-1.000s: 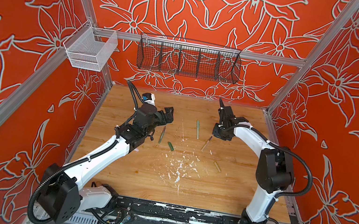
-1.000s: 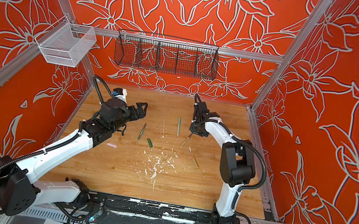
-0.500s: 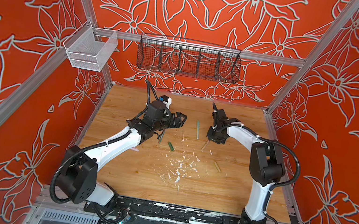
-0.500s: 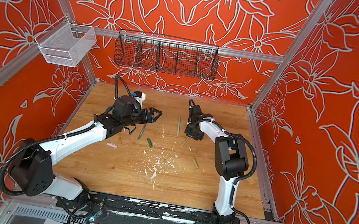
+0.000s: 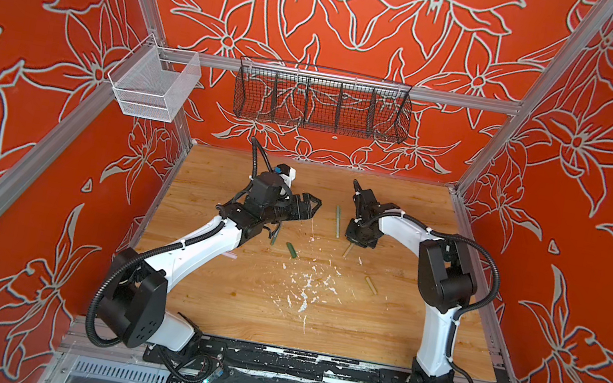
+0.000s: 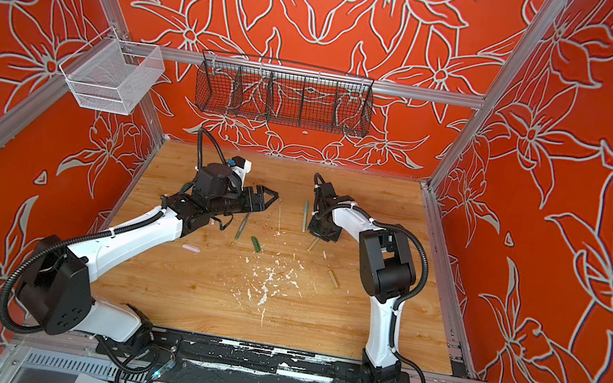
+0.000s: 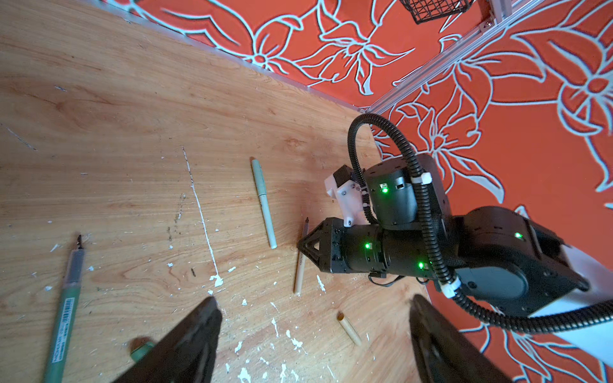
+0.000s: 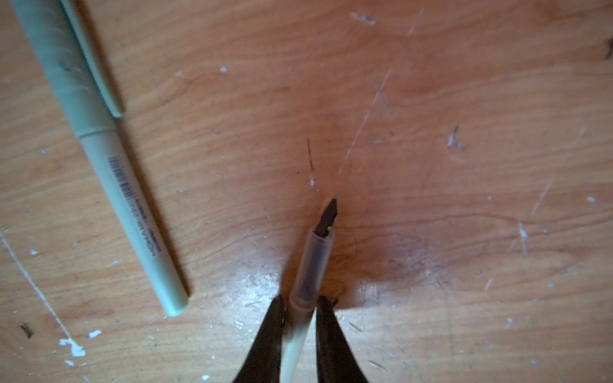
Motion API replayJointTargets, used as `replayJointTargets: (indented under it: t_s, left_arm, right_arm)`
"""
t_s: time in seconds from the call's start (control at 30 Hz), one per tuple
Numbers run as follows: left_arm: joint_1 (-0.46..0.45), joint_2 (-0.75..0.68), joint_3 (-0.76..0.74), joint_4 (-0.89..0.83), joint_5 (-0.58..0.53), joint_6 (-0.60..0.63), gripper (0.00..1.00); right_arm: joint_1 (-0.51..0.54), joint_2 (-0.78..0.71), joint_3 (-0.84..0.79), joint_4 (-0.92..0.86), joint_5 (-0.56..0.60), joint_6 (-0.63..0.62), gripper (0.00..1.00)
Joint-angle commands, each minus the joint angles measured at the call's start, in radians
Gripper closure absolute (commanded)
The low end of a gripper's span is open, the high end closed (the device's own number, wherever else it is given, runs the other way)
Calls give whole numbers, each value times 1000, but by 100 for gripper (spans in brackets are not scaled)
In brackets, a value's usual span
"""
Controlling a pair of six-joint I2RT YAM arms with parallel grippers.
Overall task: Insert the pens into the pen caps
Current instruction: 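Lower the right gripper onto the clear-barrel nib pen and grasp it, then lift the nib pen toward the left gripper while the left gripper approaches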
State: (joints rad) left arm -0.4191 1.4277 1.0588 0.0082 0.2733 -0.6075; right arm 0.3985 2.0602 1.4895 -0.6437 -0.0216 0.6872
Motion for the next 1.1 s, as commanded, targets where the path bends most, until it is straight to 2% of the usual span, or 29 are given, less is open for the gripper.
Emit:
replayJointTargets:
  t_s: [0.0,0.17,0.33,0.47,0.73,1.07]
  left_arm:
    - [-3,-7,23,10,10,-9,13]
    - [-2,-13,22,12,10,-5,13]
    - [-3,-11,23,12,15,-5,13]
    - [-3,-13,22,11,14,-2,13]
    - [-3,-14,21,12,9,0,13]
    - [-3,-12,23,10,12,4,13]
  right_arm:
    - [3,26,15,-16,35,16,84]
    - [3,34,8,-14,35,9,87]
    - [3,43,0,-6,26,-2,81]
    - [3,55,1,-10,27,-6,80]
    - [3,62,-2,-2,23,-6,91]
    - [3,-13,-27,28,18,-19,96]
